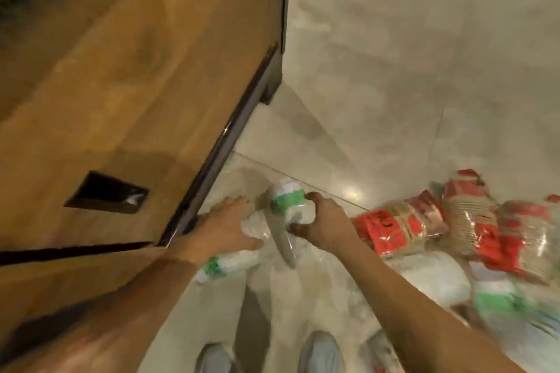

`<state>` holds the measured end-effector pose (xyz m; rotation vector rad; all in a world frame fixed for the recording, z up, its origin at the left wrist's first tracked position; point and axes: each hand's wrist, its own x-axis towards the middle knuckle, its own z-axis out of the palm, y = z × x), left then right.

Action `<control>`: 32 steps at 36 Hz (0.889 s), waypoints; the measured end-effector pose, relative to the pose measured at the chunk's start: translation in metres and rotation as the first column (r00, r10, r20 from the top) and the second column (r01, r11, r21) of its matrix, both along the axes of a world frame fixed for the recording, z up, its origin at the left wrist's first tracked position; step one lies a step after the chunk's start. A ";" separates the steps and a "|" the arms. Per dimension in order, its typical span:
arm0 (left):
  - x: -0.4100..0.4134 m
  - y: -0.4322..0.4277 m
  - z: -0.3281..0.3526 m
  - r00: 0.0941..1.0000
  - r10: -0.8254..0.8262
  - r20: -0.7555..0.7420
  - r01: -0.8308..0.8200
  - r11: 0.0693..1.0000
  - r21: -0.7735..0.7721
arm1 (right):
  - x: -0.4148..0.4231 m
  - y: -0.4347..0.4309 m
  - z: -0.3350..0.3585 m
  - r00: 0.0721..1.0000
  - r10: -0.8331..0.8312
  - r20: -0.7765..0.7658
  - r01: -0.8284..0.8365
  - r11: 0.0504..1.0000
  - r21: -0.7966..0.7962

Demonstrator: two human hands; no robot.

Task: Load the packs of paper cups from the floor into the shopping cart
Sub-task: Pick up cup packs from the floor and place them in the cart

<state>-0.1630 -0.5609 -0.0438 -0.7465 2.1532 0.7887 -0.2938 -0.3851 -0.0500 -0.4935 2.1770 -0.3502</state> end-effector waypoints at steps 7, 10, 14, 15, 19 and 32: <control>0.031 0.005 -0.139 0.988 -0.150 0.044 0.154 0.984 -0.090 | 0.005 -0.008 -0.141 0.999 -0.038 -0.002 0.038 0.999 -0.022; 0.033 0.008 -0.154 0.991 -0.132 0.014 0.132 0.978 -0.163 | 0.000 -0.002 -0.162 0.995 -0.096 -0.043 0.091 0.991 -0.096; 0.034 0.008 -0.146 0.999 -0.020 -0.034 0.015 0.990 -0.142 | -0.004 0.005 -0.161 0.977 -0.211 -0.033 0.205 0.970 -0.128; 0.035 0.007 -0.140 0.998 0.050 -0.042 -0.054 0.992 -0.110 | -0.004 0.006 -0.157 0.971 -0.238 -0.016 0.235 0.965 -0.118; 0.036 0.010 -0.104 0.916 0.375 -0.145 -0.371 0.927 0.055 | 0.001 0.017 -0.125 0.946 -0.322 -0.035 0.316 0.940 -0.129; -0.008 0.064 0.276 0.610 0.718 -0.335 -0.610 0.696 0.380 | -0.018 0.079 0.268 0.867 -0.498 -0.004 0.450 0.787 -0.423</control>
